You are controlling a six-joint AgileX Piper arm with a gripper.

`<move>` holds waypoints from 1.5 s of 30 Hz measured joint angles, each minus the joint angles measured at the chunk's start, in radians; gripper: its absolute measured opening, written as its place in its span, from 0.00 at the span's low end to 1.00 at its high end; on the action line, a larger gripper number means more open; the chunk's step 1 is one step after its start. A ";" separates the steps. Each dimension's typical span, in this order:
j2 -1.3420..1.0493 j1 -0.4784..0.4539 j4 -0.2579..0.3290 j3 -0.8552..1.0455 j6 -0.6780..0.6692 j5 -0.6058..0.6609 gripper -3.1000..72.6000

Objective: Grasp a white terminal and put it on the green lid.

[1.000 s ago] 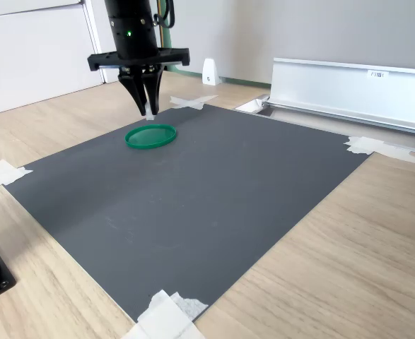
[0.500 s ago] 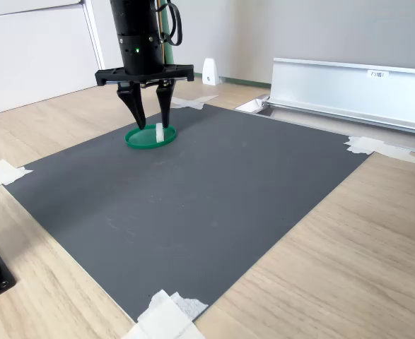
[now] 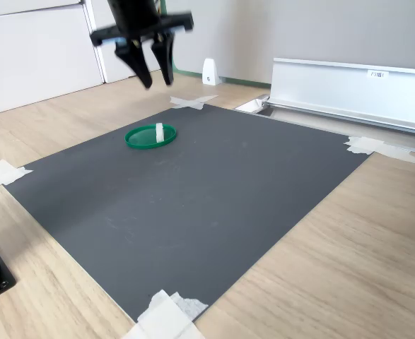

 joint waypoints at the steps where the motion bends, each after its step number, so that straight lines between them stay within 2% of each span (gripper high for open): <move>1: -0.023 0.000 -0.010 0.000 0.019 0.001 0.11; 5: -0.142 -0.016 -0.050 0.000 0.110 0.014 0.04; 12: -0.336 -0.203 -0.056 0.010 0.290 0.007 0.03; 15: -0.442 -0.287 -0.064 0.074 0.303 -0.073 0.03; 20: -0.636 -0.388 -0.053 0.304 0.307 -0.303 0.03; 25: -0.797 -0.401 0.003 0.574 0.267 -0.566 0.03; 30: -0.949 -0.401 0.074 0.823 0.226 -0.733 0.03; 34: -1.087 -0.401 0.095 0.972 0.212 -0.754 0.03; 38: -1.212 -0.401 0.103 1.064 0.173 -0.719 0.03; 45: -1.320 -0.401 0.122 1.111 0.166 -0.736 0.03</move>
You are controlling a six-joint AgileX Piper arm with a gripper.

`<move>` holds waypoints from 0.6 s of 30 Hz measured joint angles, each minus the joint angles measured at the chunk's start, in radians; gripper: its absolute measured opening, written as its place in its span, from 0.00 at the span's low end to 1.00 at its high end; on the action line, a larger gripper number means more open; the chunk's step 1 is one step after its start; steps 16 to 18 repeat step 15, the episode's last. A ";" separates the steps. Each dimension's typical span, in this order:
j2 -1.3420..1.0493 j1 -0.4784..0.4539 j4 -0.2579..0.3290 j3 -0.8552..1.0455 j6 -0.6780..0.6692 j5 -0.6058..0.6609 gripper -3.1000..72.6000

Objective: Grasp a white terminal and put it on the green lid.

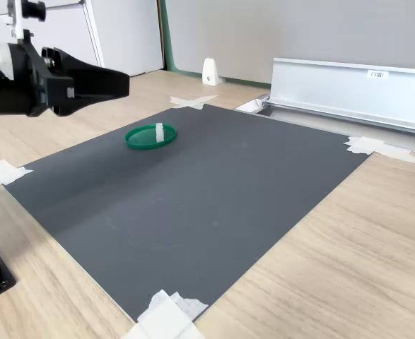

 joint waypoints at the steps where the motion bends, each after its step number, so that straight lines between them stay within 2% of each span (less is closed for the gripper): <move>1: -0.006 0.000 0.002 0.005 0.000 0.001 0.03; 18: -0.021 0.000 0.005 0.008 0.000 0.003 0.03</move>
